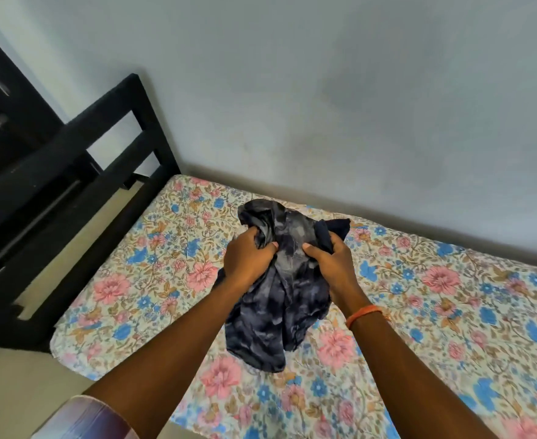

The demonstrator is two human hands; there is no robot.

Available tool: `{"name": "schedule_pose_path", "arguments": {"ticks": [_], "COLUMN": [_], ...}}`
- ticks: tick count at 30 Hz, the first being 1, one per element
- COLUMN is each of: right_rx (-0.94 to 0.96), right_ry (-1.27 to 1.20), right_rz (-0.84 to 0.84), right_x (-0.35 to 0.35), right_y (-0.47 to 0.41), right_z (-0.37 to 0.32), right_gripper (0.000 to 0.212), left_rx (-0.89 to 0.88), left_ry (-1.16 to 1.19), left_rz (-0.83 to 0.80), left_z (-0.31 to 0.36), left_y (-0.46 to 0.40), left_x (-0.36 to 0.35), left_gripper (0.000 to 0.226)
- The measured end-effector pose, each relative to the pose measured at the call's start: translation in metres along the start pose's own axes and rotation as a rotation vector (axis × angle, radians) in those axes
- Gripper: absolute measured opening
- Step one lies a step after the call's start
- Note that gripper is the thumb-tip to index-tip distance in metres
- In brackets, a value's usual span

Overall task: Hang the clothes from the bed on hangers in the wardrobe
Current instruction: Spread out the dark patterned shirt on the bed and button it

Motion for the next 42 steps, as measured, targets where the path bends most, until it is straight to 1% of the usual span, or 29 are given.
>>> {"name": "schedule_pose_path", "arguments": {"ticks": [2, 4, 5, 6, 8, 9, 11, 12, 14, 16, 17, 19, 20, 22, 23, 24, 26, 29, 30, 32, 33, 35, 38, 39, 41, 42], "right_rx": [-0.021, -0.107, -0.172, -0.223, -0.29, -0.302, -0.316, -0.314, -0.35, -0.352, -0.337, -0.247, -0.193, -0.163, -0.184, -0.195, -0.191, -0.195, -0.178, -0.138, -0.136, -0.171, -0.202, -0.202, -0.186, -0.17], "right_ry": [0.057, 0.19, 0.285, 0.384, 0.506, 0.526, 0.568, 0.592, 0.627, 0.621, 0.602, 0.546, 0.52, 0.539, 0.578, 0.605, 0.617, 0.591, 0.601, 0.585, 0.52, 0.309, 0.059, 0.003, -0.083, -0.116], "right_rz": [-0.057, -0.121, -0.149, -0.167, -0.174, -0.175, -0.179, -0.195, -0.214, -0.165, -0.091, 0.095, 0.155, 0.162, 0.158, 0.176, 0.213, 0.237, 0.229, 0.194, 0.165, 0.071, -0.064, -0.091, -0.134, -0.156], "right_x": [-0.024, -0.048, -0.058, -0.065, -0.079, -0.086, -0.096, -0.101, -0.11, -0.115, -0.118, -0.121, -0.122, -0.124, -0.123, -0.12, -0.115, -0.111, -0.111, -0.11, -0.109, -0.102, -0.086, -0.075, -0.054, -0.041], "right_y": [-0.034, -0.068, -0.08, -0.089, -0.108, -0.117, -0.131, -0.139, -0.153, -0.164, -0.17, -0.179, -0.184, -0.188, -0.188, -0.186, -0.182, -0.169, -0.164, -0.153, -0.145, -0.125, -0.093, -0.081, -0.061, -0.05], "right_z": [0.022, 0.061, 0.084, 0.107, 0.158, 0.179, 0.215, 0.234, 0.269, 0.287, 0.288, 0.278, 0.274, 0.265, 0.264, 0.259, 0.249, 0.227, 0.218, 0.2, 0.187, 0.16, 0.123, 0.111, 0.089, 0.079], "right_gripper": [0.056, 0.077, 0.083, 0.086, 0.077, 0.068, 0.046, 0.043, 0.048, 0.053, 0.057, 0.07, 0.069, 0.041, 0.029, 0.022, 0.015, 0.014, 0.018, 0.026, 0.028, 0.027, 0.025, 0.029, 0.04, 0.042], "left_rx": [0.034, 0.156, 0.207, 0.25, 0.296, 0.315, 0.338, 0.347, 0.356, 0.371, 0.384, 0.379, 0.356, 0.285, 0.257, 0.249, 0.268, 0.227, 0.204, 0.212, 0.246, 0.309, 0.357, 0.36, 0.389, 0.413], "left_ry": [-0.142, -0.298, -0.331, -0.335, -0.322, -0.294, -0.221, -0.167, -0.105, -0.086, -0.077, -0.057, -0.046, -0.034, -0.033, -0.021, 0.03, 0.083, 0.102, 0.171, 0.223, 0.291, 0.375, 0.414, 0.47, 0.502], "left_rz": [-0.06, -0.126, -0.154, -0.177, -0.252, -0.275, -0.325, -0.329, -0.311, -0.254, -0.204, -0.096, -0.061, -0.043, -0.043, -0.037, -0.008, 0.044, 0.053, 0.074, 0.085, 0.095, 0.06, 0.039, 0.016, 0.001], "left_z": [-0.032, -0.079, -0.1, -0.12, -0.162, -0.184, -0.22, -0.235, -0.259, -0.267, -0.269, -0.274, -0.276, -0.276, -0.275, -0.274, -0.266, -0.24, -0.23, -0.211, -0.201, -0.181, -0.146, -0.131, -0.105, -0.092], "left_y": [-0.045, -0.087, -0.101, -0.11, -0.127, -0.135, -0.145, -0.151, -0.163, -0.172, -0.175, -0.179, -0.179, -0.176, -0.175, -0.173, -0.167, -0.153, -0.146, -0.133, -0.125, -0.107, -0.074, -0.061, -0.038, -0.026], "left_x": [-0.008, -0.025, -0.034, -0.043, -0.073, -0.091, -0.122, -0.135, -0.158, -0.164, -0.167, -0.17, -0.172, -0.174, -0.174, -0.173, -0.168, -0.154, -0.148, -0.137, -0.13, -0.116, -0.1, -0.096, -0.093, -0.093], "left_gripper": [0.066, 0.078, 0.082, 0.083, 0.072, 0.068, 0.068, 0.066, 0.061, 0.062, 0.061, 0.057, 0.052, 0.031, 0.024, 0.026, 0.034, 0.032, 0.03, 0.029, 0.032, 0.036, 0.036, 0.033, 0.02, 0.014]}}
Point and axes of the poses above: each hand's wrist, its own y-axis away from the middle knuckle, its own x-axis out of the back of the hand, z = x × y, the point moved 3 cm from there along -y, towards the middle knuckle, and after that the axes turned 1 degree about -x, right-handed, at the moved point
